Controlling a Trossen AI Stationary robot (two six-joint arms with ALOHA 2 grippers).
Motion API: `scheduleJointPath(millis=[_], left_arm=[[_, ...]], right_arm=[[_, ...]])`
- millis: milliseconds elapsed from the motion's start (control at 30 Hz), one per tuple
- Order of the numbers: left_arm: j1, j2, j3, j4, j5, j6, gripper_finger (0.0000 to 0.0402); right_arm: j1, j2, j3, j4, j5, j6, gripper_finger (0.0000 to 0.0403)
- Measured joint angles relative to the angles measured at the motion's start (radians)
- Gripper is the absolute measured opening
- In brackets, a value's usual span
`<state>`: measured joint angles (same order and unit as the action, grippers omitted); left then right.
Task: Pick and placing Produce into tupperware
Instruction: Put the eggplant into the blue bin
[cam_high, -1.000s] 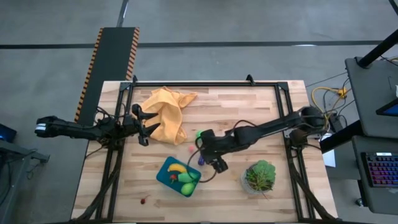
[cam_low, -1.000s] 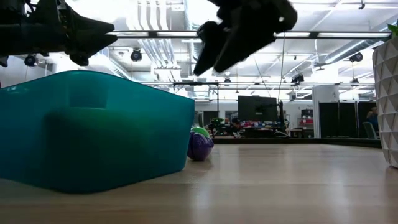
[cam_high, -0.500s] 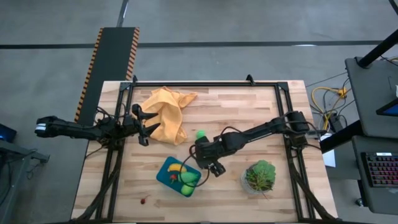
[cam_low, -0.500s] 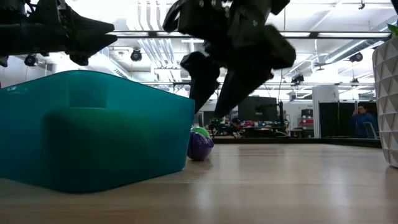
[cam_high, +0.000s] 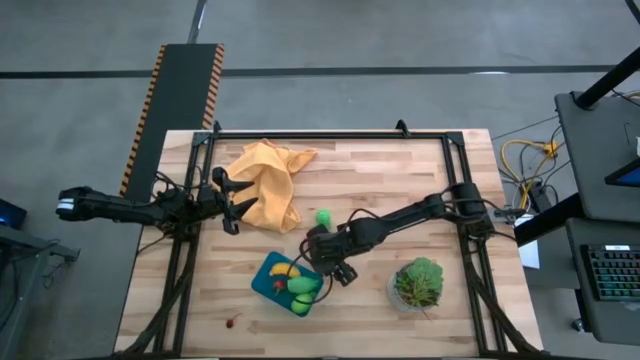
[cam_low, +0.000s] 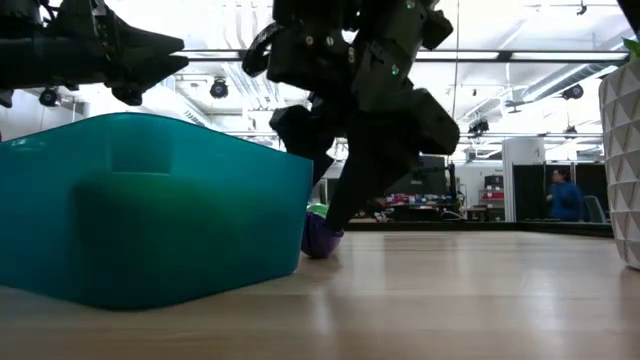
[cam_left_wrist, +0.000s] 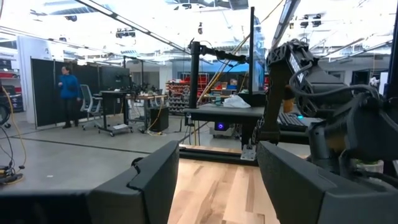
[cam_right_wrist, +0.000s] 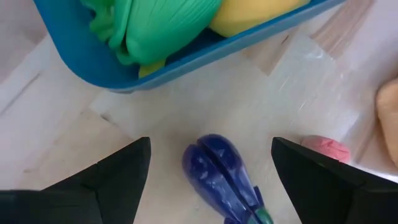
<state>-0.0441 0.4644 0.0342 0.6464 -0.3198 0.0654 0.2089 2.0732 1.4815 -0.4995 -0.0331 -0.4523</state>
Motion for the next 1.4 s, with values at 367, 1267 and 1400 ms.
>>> scheduleJointPath(millis=[367,1267,1400], left_arm=[[0.0,0.0,0.0,0.0,0.0,-0.001,0.0206],[0.0,0.006,0.0,0.0,0.0,0.0,0.0206],[0.0,0.006,0.0,0.0,0.0,0.001,0.0206]], right_arm=[[-0.048,0.039,-0.001,0.011,0.0,-0.015,0.0326],[-0.069,0.052,-0.008,-0.029,-0.045,-0.005,0.0326],[-0.069,0.052,-0.008,-0.039,-0.051,-0.031,0.0325]])
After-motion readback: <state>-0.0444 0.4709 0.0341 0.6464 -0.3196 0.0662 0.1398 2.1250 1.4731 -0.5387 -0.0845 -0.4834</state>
